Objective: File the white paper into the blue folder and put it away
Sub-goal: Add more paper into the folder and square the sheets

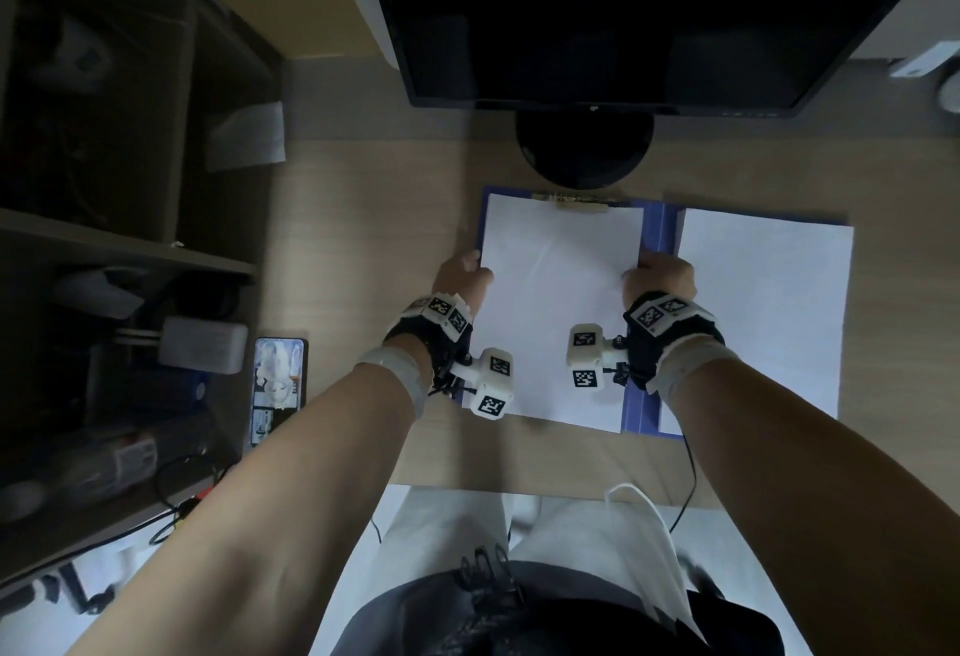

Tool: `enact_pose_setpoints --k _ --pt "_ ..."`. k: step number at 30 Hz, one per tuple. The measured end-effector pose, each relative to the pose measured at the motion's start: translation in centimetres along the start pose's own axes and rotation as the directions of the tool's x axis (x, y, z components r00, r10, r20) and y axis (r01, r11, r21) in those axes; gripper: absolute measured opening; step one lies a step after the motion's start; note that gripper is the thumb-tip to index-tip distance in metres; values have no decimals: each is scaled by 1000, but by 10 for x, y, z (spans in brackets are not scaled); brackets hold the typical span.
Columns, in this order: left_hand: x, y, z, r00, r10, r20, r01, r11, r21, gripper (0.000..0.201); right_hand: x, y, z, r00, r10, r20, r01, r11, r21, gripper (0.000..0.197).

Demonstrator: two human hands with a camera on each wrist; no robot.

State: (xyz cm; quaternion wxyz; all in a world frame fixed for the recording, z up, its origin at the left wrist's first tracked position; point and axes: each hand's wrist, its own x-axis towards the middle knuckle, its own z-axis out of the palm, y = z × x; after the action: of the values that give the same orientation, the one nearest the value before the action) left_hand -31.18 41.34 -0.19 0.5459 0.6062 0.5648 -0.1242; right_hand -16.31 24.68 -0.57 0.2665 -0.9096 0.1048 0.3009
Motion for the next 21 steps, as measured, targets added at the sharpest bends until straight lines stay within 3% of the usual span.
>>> enact_pose_setpoints --k 4,7,14,21 --pt "-1 6 2 999 -21 35 20 1000 9 62 -6 -1 -4 1000 -16 -4 16 1000 11 22" --pt "-1 9 4 999 -31 12 30 997 76 66 -10 -6 -4 1000 -6 -7 6 1000 16 29" --pt "-3 5 2 997 -46 67 51 996 -76 69 -18 -4 1 996 72 49 -73 997 7 30" --pt "-2 9 -6 997 -45 69 54 991 -126 71 -14 -5 3 996 64 69 -66 998 21 31"
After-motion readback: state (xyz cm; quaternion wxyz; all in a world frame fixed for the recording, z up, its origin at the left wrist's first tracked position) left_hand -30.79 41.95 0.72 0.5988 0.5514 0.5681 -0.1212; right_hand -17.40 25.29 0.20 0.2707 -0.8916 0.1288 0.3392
